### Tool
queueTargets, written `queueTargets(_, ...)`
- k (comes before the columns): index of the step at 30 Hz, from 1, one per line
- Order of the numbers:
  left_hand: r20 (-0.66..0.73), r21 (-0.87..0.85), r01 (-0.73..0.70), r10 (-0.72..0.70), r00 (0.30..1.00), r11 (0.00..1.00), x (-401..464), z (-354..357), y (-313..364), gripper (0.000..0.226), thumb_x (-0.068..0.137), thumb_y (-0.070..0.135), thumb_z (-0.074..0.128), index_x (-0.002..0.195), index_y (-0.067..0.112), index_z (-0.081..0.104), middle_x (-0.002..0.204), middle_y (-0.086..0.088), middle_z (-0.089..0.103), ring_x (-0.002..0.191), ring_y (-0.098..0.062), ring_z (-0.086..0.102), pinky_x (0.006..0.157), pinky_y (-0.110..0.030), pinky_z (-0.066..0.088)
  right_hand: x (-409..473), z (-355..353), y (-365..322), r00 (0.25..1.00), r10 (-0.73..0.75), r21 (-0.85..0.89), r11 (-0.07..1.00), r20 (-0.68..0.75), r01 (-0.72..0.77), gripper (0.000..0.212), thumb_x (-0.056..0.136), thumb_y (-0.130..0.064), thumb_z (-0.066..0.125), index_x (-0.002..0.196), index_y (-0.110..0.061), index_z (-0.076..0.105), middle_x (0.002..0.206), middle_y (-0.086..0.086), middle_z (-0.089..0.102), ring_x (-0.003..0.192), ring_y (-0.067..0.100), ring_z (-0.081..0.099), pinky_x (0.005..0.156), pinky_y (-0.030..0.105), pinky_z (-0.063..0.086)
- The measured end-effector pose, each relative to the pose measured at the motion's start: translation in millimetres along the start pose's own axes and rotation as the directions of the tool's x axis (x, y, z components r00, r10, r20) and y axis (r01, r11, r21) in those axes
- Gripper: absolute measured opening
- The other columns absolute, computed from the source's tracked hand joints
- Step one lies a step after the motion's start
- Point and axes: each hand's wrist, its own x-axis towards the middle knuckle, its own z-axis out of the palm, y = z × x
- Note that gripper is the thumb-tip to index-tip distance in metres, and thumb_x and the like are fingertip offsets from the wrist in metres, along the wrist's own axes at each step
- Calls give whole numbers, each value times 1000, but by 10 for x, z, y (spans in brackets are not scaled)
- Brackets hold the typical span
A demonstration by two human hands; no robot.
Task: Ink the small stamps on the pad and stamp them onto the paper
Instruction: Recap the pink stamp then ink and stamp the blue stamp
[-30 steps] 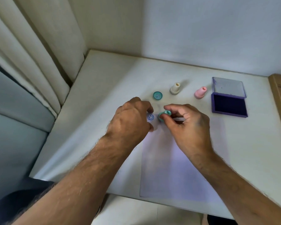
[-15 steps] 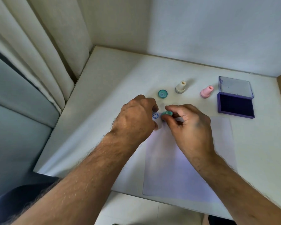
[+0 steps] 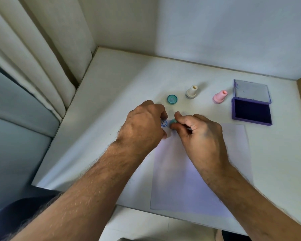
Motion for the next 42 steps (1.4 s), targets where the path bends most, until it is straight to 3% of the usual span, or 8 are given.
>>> queueTargets(5, 4, 1, 9, -9, 1000, 1000, 6, -10, 1, 38, 66, 27, 85, 100, 28, 67, 97, 7, 56, 90, -19, 61, 73, -29, 52, 8, 0, 4, 999, -46, -48, 998, 6, 47, 26, 84, -14, 73, 110, -10, 73, 81, 10, 74, 68, 28, 66, 64, 37, 59)
queueTargets(15, 20, 17, 24, -25, 999, 1000, 8, -44, 38, 36, 67, 26, 83, 100, 27, 68, 98, 5, 58, 89, -19, 61, 71, -27, 50, 15, -12, 3, 999, -37, -45, 998, 29, 38, 29, 83, -17, 74, 111, -10, 72, 90, 12, 75, 78, 31, 70, 72, 39, 60)
queueTargets(20, 28, 34, 21, -22, 999, 999, 10, -37, 32, 37, 68, 25, 84, 101, 26, 68, 99, 5, 58, 91, -20, 60, 71, -26, 47, 4, 24, -13, 999, -39, -49, 998, 32, 40, 30, 83, -14, 73, 113, -10, 72, 83, 10, 72, 71, 30, 65, 64, 38, 59)
queueTargets(29, 36, 36, 28, -29, 999, 999, 4, -42, 49, 38, 69, 26, 84, 103, 27, 68, 96, 7, 52, 91, -18, 58, 69, -25, 41, 23, -1, -20, 998, -2, -20, 1000, 57, 3, 29, 84, -14, 73, 113, -13, 72, 93, 7, 74, 81, 26, 68, 73, 38, 59)
queueTargets(35, 118, -12, 90, -88, 989, 996, 74, -191, 39, 32, 76, 19, 81, 104, 29, 71, 95, 7, 67, 83, -13, 62, 65, -20, 44, -1, -2, 5, 999, 12, 38, 999, 37, -13, 28, 85, -16, 72, 113, -15, 70, 101, 1, 75, 89, 19, 70, 77, 37, 59)
queueTargets(39, 145, -12, 72, -69, 987, 997, 110, -245, 52, 28, 78, 14, 78, 101, 29, 72, 90, 7, 69, 82, -14, 67, 72, -25, 53, -2, 1, -6, 998, 53, 71, 996, 43, -56, 29, 84, -20, 73, 113, -16, 70, 103, -1, 74, 89, 15, 70, 80, 34, 59)
queueTargets(42, 144, -15, 88, -85, 986, 996, 139, -230, 39, 29, 76, 12, 79, 97, 31, 71, 89, 6, 69, 80, -15, 67, 77, -29, 56, 33, -20, -30, 982, 187, 171, 967, 35, -191, 30, 81, -19, 77, 111, -21, 72, 99, -7, 75, 85, 5, 69, 82, 23, 57)
